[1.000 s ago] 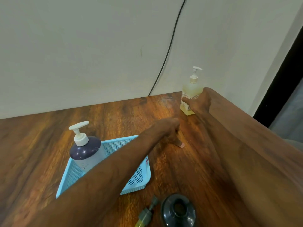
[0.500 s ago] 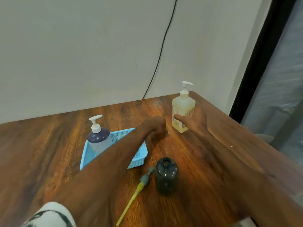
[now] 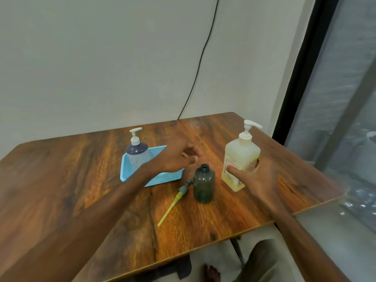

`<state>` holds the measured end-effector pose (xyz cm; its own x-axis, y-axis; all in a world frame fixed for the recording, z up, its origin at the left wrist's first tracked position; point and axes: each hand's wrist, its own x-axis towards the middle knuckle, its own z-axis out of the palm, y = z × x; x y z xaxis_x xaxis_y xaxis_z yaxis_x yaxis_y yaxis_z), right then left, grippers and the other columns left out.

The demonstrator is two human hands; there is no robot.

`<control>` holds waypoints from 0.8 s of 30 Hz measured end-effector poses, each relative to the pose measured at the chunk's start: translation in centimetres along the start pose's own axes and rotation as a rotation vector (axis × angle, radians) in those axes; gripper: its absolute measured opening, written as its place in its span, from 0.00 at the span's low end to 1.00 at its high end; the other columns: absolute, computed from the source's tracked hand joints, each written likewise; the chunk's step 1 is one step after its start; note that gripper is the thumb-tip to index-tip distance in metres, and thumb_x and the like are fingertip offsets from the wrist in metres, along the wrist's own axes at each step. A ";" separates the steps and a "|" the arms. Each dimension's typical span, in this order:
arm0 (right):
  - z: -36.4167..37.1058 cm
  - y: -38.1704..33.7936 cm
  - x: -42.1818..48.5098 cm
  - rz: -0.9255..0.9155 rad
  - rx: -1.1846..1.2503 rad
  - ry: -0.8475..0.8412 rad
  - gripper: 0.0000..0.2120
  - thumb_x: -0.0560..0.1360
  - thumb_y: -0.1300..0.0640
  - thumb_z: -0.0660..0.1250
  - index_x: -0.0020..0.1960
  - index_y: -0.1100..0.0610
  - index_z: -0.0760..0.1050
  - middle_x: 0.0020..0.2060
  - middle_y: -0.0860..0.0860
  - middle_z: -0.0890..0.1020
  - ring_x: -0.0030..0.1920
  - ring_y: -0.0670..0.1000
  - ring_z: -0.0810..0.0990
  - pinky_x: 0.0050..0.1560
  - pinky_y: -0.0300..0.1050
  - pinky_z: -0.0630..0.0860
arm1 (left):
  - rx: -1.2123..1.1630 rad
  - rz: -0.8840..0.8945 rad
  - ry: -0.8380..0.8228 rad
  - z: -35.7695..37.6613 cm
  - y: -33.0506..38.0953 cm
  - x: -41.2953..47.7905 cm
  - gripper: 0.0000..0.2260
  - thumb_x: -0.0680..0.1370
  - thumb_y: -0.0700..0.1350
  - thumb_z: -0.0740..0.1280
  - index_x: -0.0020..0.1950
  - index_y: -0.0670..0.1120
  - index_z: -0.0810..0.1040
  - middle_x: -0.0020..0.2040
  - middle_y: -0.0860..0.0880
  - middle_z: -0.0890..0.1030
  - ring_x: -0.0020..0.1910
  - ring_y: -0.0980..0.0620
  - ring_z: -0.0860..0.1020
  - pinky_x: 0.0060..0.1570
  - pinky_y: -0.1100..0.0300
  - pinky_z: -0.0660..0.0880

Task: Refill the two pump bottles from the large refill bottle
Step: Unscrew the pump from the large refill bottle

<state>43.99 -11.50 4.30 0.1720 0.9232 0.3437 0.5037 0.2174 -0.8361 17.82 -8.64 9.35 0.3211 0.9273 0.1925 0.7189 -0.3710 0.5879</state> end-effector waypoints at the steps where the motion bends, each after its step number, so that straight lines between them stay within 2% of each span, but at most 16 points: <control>1: -0.1 0.2 -0.9 0.006 -0.015 0.005 0.35 0.61 0.46 0.82 0.64 0.56 0.78 0.59 0.52 0.84 0.52 0.49 0.84 0.45 0.46 0.83 | -0.044 -0.018 -0.029 0.5 -0.1 -1.0 0.14 0.78 0.38 0.72 0.63 0.48 0.82 0.57 0.54 0.84 0.56 0.59 0.81 0.54 0.66 0.78; 3: -0.2 0.5 -2.3 0.023 -0.047 0.011 0.34 0.60 0.47 0.83 0.63 0.55 0.78 0.58 0.52 0.84 0.51 0.48 0.84 0.43 0.46 0.83 | -0.120 -0.055 -0.099 1.5 0.0 -2.6 0.24 0.75 0.35 0.73 0.69 0.49 0.76 0.64 0.54 0.81 0.63 0.57 0.79 0.59 0.65 0.77; 5: 0.1 0.7 -3.5 0.043 -0.067 0.016 0.35 0.60 0.49 0.84 0.64 0.56 0.78 0.59 0.52 0.84 0.54 0.50 0.84 0.43 0.43 0.81 | -0.062 -0.042 -0.173 2.2 0.6 -3.6 0.30 0.75 0.41 0.75 0.74 0.52 0.69 0.68 0.54 0.77 0.65 0.56 0.76 0.62 0.64 0.75; 7: 0.5 1.1 -4.4 0.056 -0.084 0.023 0.36 0.60 0.48 0.84 0.64 0.56 0.78 0.59 0.53 0.84 0.54 0.49 0.83 0.43 0.41 0.79 | 0.019 -0.014 -0.202 3.1 0.9 -4.0 0.34 0.74 0.48 0.78 0.76 0.52 0.64 0.68 0.53 0.75 0.63 0.55 0.75 0.59 0.67 0.73; 10: 1.3 1.6 -4.9 0.096 -0.097 0.035 0.39 0.60 0.46 0.84 0.66 0.56 0.76 0.62 0.53 0.82 0.58 0.52 0.82 0.49 0.50 0.83 | 0.047 -0.028 -0.125 4.5 0.8 -4.1 0.38 0.72 0.55 0.78 0.76 0.55 0.61 0.70 0.52 0.73 0.64 0.54 0.74 0.57 0.65 0.71; 13: 1.9 1.9 -4.8 0.118 -0.099 0.051 0.41 0.60 0.44 0.83 0.68 0.55 0.74 0.64 0.53 0.80 0.62 0.54 0.81 0.53 0.56 0.82 | -0.020 -0.061 -0.036 5.6 0.6 -4.1 0.35 0.72 0.55 0.78 0.74 0.56 0.64 0.69 0.54 0.74 0.64 0.55 0.74 0.58 0.63 0.73; 15: 2.2 2.0 -4.7 0.116 -0.107 0.063 0.41 0.60 0.42 0.82 0.68 0.54 0.74 0.64 0.52 0.80 0.62 0.53 0.81 0.52 0.55 0.83 | -0.058 -0.071 0.015 6.0 0.4 -3.9 0.31 0.72 0.54 0.79 0.71 0.57 0.69 0.67 0.55 0.77 0.64 0.53 0.76 0.59 0.63 0.76; 17: 2.4 2.2 -4.5 0.122 -0.116 0.069 0.41 0.61 0.42 0.82 0.69 0.54 0.73 0.65 0.51 0.80 0.62 0.53 0.81 0.52 0.54 0.83 | -0.091 -0.094 0.062 6.3 0.3 -3.9 0.29 0.72 0.54 0.79 0.69 0.57 0.72 0.66 0.55 0.78 0.62 0.54 0.77 0.56 0.66 0.75; 20: 2.8 2.3 -4.4 0.129 -0.140 0.080 0.43 0.60 0.41 0.82 0.70 0.54 0.72 0.66 0.51 0.79 0.63 0.53 0.80 0.52 0.54 0.83 | -0.102 -0.138 0.125 6.5 0.1 -4.0 0.31 0.70 0.56 0.80 0.69 0.57 0.72 0.66 0.56 0.79 0.59 0.57 0.76 0.51 0.71 0.73; 24: 3.0 2.5 -4.1 0.128 -0.165 0.074 0.44 0.60 0.40 0.81 0.71 0.54 0.71 0.66 0.51 0.79 0.63 0.53 0.80 0.51 0.52 0.83 | -0.074 -0.152 0.166 7.1 0.3 -4.0 0.32 0.70 0.59 0.79 0.70 0.58 0.71 0.67 0.56 0.78 0.60 0.58 0.75 0.56 0.65 0.74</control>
<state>42.00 -13.78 -0.47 0.3016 0.9130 0.2748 0.6043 0.0399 -0.7958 21.12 -12.80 3.19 0.1025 0.9701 0.2198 0.7022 -0.2271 0.6748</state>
